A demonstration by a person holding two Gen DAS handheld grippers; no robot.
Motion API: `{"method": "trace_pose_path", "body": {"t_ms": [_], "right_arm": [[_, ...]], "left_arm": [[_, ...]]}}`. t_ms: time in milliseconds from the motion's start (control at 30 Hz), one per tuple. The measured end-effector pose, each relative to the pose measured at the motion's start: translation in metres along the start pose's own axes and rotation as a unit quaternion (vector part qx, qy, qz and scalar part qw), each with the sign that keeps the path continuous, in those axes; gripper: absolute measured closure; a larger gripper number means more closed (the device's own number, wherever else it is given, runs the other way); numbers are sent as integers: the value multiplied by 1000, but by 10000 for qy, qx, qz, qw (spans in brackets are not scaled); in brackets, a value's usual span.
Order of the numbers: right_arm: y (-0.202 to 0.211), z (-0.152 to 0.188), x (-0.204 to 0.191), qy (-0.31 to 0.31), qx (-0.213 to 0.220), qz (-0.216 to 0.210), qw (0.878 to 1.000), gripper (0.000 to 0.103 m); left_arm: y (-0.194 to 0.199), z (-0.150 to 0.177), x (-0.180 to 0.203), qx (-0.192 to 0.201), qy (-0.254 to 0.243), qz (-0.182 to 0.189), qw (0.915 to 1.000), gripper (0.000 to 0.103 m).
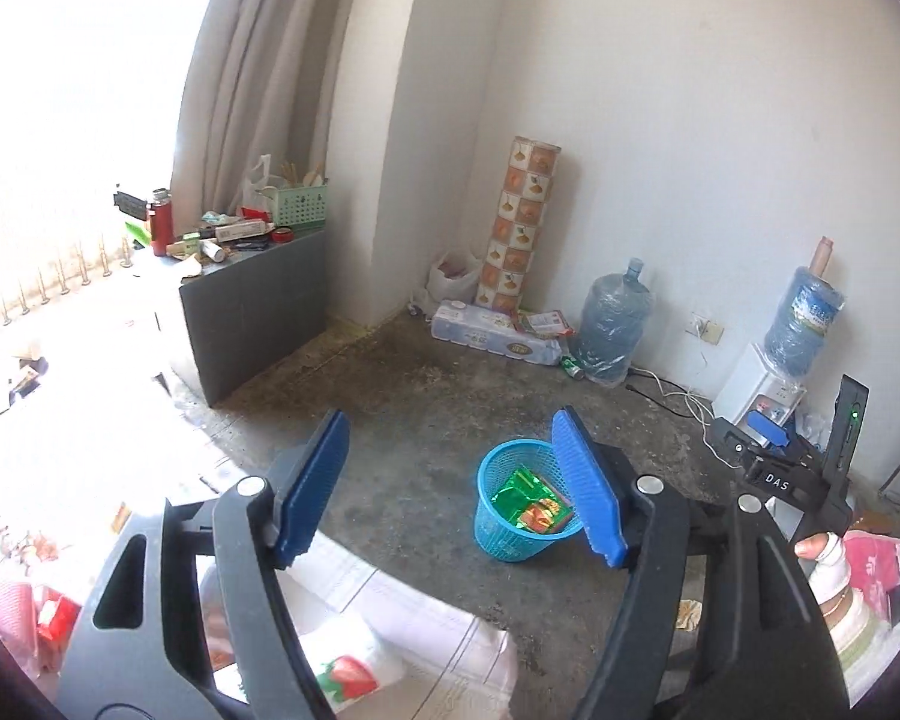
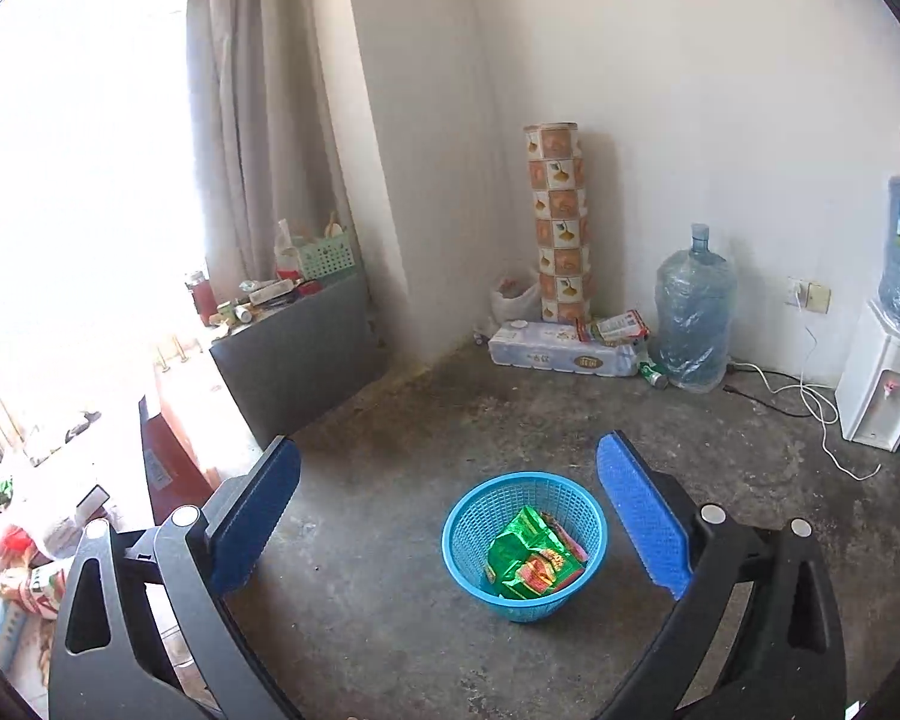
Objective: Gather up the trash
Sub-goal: 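Move both grippers back over the table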
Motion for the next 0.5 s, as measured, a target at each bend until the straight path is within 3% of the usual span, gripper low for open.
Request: {"method": "trace_pose_path", "body": {"t_ms": [133, 267, 367, 500], "right_arm": [[16, 6, -57, 268, -98, -730, 9969, 7], [26, 11, -122, 582, -223, -1483, 9870, 7], [32, 18, -174, 785, -393, -2163, 9724, 7], [36, 30, -238, 1125, -739, -2886, 9480, 7]], "left_arm": [[90, 19, -76, 417, 483, -797, 9948, 31], [163, 54, -139, 665, 980, -1389, 9832, 24], [193, 88, -174, 626, 1263, -1731, 9748, 23], [204, 140, -204, 302, 1515, -1990, 9678, 23]]}}
Point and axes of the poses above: each gripper's, at about its wrist camera, not at the fingertips, and y roughly against the way its jaws point, x to its right, z to its underside, the point moved 10 cm from there along -y, roughly the way its jaws point, and after that the axes turned 7 degrees about y, right-handed, at the moved point
